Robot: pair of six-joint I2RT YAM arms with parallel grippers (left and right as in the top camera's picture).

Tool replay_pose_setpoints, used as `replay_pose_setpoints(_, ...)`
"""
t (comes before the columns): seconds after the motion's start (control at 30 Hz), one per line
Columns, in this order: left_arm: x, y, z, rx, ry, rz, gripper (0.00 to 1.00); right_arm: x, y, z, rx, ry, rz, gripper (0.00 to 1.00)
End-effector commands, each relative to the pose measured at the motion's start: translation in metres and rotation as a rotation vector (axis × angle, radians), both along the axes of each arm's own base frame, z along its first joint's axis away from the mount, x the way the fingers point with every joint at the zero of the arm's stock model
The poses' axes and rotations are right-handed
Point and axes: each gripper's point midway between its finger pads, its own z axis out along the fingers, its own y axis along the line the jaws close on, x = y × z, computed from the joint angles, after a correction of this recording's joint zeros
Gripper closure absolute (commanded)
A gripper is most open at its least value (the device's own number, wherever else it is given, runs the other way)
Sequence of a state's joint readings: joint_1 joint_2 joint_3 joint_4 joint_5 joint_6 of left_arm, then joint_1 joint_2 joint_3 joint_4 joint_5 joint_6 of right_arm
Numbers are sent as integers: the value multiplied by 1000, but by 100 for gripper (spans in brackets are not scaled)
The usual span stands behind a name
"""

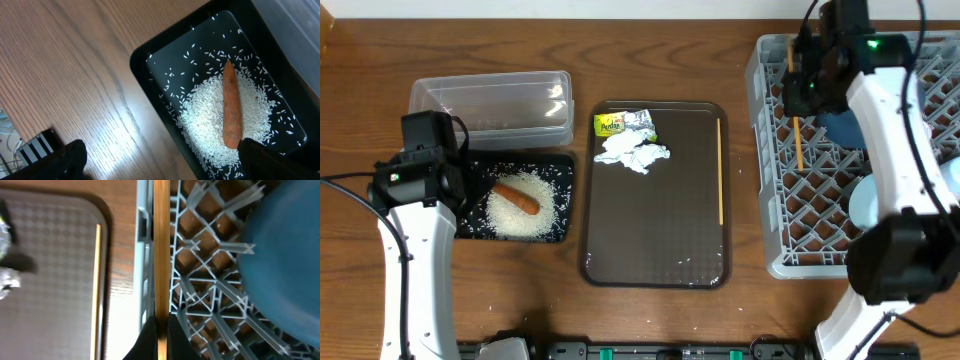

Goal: Sort waste into correct bins and load items into the dishwasher rack
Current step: 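Carry the chopsticks with the right gripper into the dish rack, then return the right gripper to the brown tray and grasp the second chopstick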

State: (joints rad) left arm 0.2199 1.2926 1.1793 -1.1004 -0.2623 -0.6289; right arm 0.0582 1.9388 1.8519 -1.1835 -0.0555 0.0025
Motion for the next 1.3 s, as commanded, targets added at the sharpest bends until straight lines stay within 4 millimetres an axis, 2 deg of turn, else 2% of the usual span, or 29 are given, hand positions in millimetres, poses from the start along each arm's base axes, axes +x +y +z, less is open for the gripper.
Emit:
replay_pose_setpoints(0.0, 0, 4, 4, 15, -3, 13, 2, 0, -9, -22, -44, 56, -21, 99)
replay_pose_setpoints(0.13, 0, 4, 4, 15, -3, 13, 2, -3, -11, -37, -54, 103, -21, 97)
replay_pose_setpoints(0.17, 0, 4, 4, 15, -3, 13, 2, -4, -11, -39, -55, 113, -21, 88)
replay_pose_setpoints(0.23, 0, 4, 4, 15, -3, 13, 2, -7, -10, -40, -56, 126, -19, 44)
replay_pose_setpoints(0.27, 0, 4, 4, 15, -3, 13, 2, -9, -10, -40, -56, 131, -17, 28)
replay_pose_setpoints(0.33, 0, 4, 4, 15, -3, 13, 2, -13, -9, -40, -54, 150, -32, 16)
replay_pose_setpoints(0.43, 0, 4, 4, 15, -3, 13, 2, -19, -5, -38, -25, 169, -52, 15)
replay_pose_setpoints(0.5, 0, 4, 4, 15, -3, 13, 1, -22, 7, -31, 34, 164, -34, 17)
replay_pose_setpoints(0.7, 0, 4, 4, 15, -3, 13, 2, -35, 67, 10, 246, 109, 71, 18)
replay_pose_setpoints(0.8, 0, 4, 4, 15, -3, 13, 2, -45, 96, 18, 267, 111, 86, 16)
replay_pose_setpoints(0.9, 0, 4, 4, 15, -3, 13, 2, -52, 123, 13, 235, 128, 86, 10)
replay_pose_setpoints(1.03, 0, 4, 4, 15, -3, 13, 2, -55, 129, -8, 28, 111, -26, 9)
replay_pose_setpoints(1.1, 0, 4, 4, 15, -3, 13, 2, -57, 134, -15, -22, 107, -49, 10)
replay_pose_setpoints(1.17, 0, 4, 4, 15, -3, 13, 1, -60, 142, -24, -58, 114, -60, 13)
replay_pose_setpoints(1.27, 0, 4, 4, 15, -3, 13, 2, -60, 155, -41, -71, 135, -41, 23)
